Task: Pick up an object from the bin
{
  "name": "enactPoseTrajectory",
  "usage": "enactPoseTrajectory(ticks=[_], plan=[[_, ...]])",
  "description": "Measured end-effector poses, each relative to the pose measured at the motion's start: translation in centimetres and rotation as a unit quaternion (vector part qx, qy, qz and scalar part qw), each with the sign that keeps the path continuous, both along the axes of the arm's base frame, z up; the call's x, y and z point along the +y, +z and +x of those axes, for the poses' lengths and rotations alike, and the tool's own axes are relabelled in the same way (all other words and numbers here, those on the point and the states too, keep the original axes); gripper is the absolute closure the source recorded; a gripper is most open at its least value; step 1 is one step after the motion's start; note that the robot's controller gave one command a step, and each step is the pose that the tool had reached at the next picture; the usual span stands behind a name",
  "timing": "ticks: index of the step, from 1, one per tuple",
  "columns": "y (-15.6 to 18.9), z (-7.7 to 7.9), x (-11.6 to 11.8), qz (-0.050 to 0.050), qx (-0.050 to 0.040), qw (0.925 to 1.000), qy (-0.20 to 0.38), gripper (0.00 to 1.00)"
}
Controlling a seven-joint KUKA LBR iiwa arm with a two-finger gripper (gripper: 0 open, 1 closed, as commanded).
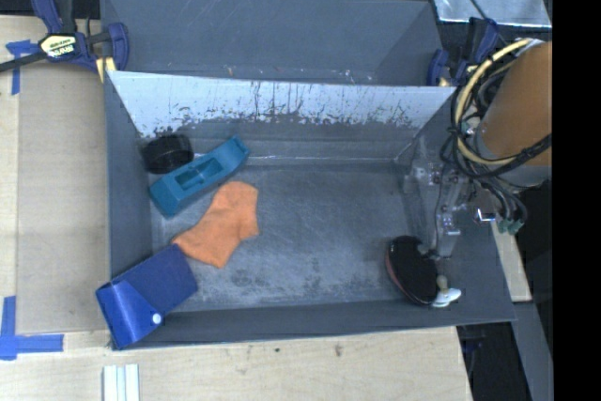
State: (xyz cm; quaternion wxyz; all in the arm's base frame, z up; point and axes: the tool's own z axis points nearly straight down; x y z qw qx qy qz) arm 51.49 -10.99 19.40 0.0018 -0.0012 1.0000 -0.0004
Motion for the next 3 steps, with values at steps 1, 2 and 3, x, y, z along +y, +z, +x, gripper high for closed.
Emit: enactPoseTrajectory(ticks=[1,2,3], plan=[[0.0,0.0,0.0,0.000,0.0000,1.0000,0.000,0.00],[-4.5,0.4,0.3,-0.001,-0.0025,0.9995,0.033,0.00],[-9.3,-2.4,0.3,0.001,0.0013,0.9921,0.125,1.00]])
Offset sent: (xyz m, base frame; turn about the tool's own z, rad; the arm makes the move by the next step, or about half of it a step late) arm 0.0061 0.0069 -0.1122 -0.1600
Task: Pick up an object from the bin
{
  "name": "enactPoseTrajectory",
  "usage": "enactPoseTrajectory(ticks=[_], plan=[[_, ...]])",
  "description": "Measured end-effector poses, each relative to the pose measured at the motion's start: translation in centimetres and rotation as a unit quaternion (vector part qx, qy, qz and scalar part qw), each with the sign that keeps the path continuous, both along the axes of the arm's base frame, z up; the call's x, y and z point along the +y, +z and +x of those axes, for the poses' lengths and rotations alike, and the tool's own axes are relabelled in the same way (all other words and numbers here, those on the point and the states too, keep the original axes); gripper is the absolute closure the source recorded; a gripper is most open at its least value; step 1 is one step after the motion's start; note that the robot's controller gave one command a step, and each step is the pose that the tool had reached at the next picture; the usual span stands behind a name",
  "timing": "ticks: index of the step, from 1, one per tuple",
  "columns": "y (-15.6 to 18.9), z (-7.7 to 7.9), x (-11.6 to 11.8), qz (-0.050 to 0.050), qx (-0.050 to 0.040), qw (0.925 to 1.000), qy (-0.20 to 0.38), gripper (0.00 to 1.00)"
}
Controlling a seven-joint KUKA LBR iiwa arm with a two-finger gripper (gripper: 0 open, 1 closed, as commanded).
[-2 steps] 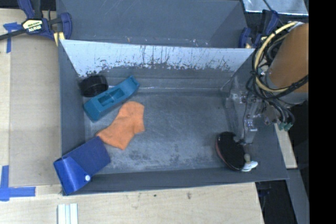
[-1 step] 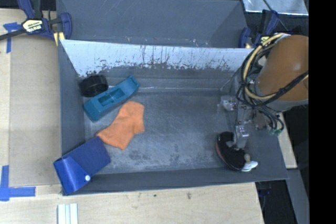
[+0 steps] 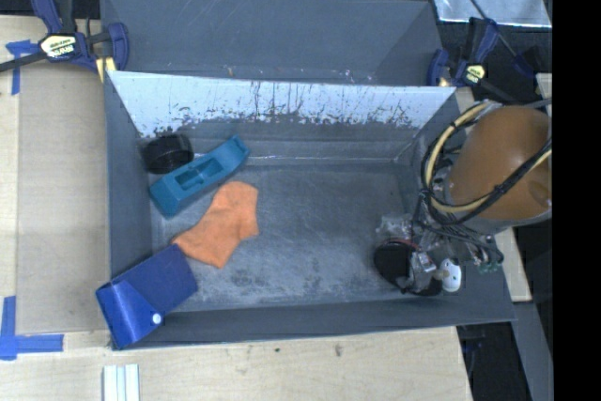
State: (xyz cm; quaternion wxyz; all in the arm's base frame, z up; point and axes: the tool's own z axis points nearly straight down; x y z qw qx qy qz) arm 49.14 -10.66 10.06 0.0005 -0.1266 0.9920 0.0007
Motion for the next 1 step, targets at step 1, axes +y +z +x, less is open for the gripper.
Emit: enactPoseTrajectory(ticks=[1], plan=[[0.01,0.01,0.01,0.000,-0.0002,1.0000,0.001,1.00]])
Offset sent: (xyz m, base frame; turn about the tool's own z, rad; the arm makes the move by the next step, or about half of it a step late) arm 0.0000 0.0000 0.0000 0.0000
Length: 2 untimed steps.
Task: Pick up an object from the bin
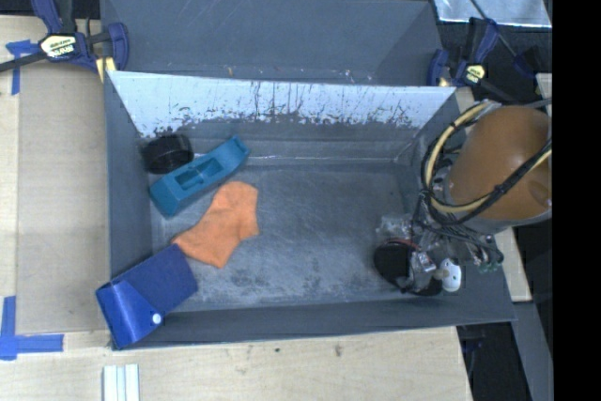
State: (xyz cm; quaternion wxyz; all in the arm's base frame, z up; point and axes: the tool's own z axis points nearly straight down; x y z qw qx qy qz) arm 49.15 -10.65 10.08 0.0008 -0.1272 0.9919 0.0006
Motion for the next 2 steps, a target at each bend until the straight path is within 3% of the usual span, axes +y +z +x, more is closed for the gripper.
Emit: enactPoseTrajectory(ticks=[2], plan=[[0.00,0.00,0.01,0.000,-0.0001,1.0000,0.001,1.00]])
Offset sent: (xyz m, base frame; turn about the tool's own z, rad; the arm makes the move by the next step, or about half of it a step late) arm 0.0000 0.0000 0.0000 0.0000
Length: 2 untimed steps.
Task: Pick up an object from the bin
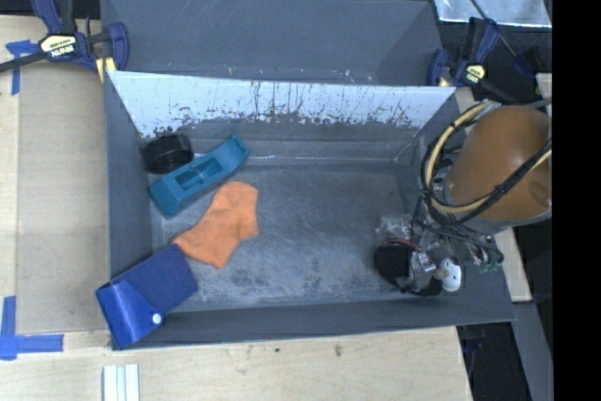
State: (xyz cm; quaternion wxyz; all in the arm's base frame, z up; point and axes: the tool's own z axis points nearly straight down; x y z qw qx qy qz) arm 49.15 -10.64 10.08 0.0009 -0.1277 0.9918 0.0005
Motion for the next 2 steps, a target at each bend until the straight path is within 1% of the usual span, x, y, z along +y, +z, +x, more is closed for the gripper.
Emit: enactPoseTrajectory(ticks=[1,2], plan=[[-2.64,0.87,-1.17,0.004,0.0010,1.0000,-0.002,1.00],[-2.64,0.88,-1.16,0.003,0.0009,1.0000,-0.002,1.00]])
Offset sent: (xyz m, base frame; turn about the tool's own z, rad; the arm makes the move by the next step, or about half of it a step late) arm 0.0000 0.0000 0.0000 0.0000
